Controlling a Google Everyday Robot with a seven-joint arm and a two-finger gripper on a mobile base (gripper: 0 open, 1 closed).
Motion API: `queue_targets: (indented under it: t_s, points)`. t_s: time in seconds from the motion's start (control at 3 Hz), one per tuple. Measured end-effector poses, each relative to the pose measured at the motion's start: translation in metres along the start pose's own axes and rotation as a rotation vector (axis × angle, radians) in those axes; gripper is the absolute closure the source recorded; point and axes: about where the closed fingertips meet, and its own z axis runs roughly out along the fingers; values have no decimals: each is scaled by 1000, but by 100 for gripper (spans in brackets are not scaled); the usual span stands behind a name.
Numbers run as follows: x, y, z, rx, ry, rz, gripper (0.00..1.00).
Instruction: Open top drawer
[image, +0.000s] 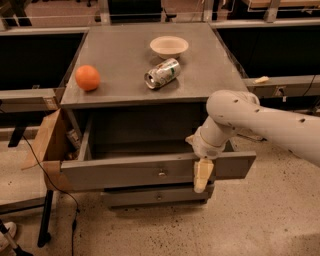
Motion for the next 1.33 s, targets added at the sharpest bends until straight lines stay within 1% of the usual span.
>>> queue_targets:
  t_s: [0.33,0.67,1.33]
  points:
    - [17,12,-5,-3,13,21,14]
    - [28,22,-11,-12,33,18,37]
    - [36,31,-24,-39,82,-6,84]
